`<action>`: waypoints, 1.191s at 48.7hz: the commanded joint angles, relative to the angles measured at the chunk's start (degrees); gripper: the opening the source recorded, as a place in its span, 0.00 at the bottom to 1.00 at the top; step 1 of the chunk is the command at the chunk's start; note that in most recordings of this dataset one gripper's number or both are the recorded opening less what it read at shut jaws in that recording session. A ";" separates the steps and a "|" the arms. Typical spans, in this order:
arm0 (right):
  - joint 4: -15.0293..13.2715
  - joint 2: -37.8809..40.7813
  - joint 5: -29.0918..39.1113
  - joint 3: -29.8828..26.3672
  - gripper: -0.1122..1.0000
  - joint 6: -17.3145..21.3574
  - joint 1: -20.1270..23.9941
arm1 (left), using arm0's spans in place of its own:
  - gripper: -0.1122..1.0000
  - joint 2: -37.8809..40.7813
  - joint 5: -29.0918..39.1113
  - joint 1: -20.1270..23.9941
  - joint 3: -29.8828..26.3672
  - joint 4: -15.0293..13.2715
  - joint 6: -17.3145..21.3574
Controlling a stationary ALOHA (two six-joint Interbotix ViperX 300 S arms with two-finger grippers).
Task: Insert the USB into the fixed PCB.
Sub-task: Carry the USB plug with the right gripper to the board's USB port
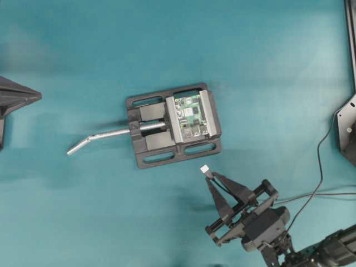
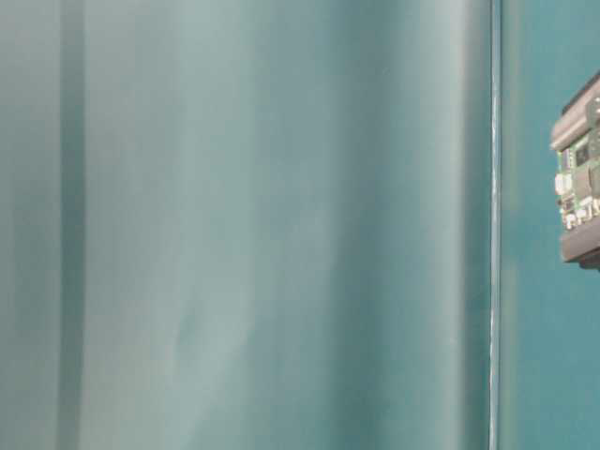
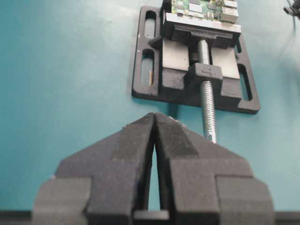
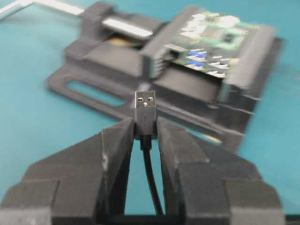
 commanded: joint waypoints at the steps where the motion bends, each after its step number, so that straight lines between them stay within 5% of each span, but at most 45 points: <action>1: 1.58 -0.62 -2.55 -1.93 0.29 0.09 0.00 | 0.13 0.53 -0.26 0.09 -1.58 0.09 -0.26; 8: 4.31 0.00 -4.13 -3.25 0.29 1.49 -1.14 | 0.13 0.53 -0.26 0.18 -1.58 0.18 -0.35; 15: 11.78 1.49 -2.72 -5.71 0.29 7.21 -2.72 | 0.13 0.53 -0.26 0.09 -1.58 0.09 -0.26; 20: 13.71 2.55 -3.08 -7.91 0.29 9.40 -2.72 | 0.13 0.53 -0.26 0.18 -1.58 0.09 -0.35; 58: 13.01 3.96 -6.42 -11.43 0.29 4.66 -5.27 | 0.13 0.53 -0.26 0.18 -1.58 0.18 -0.35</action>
